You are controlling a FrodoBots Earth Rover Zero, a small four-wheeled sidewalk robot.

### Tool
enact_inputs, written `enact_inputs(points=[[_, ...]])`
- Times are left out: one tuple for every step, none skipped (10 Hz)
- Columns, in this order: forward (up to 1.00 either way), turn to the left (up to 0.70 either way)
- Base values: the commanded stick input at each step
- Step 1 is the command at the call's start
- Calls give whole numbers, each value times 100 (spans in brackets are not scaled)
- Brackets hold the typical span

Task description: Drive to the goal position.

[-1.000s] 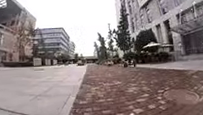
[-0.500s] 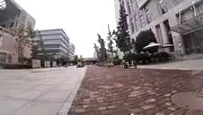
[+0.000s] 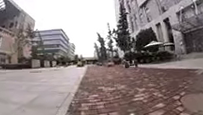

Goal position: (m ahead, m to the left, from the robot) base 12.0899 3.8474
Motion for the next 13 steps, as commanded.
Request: enact_inputs(points=[[45,0],[45,0],[45,0],[45,0],[45,0],[45,0],[45,0],[45,0],[45,0],[45,0],[45,0],[45,0],[45,0]])
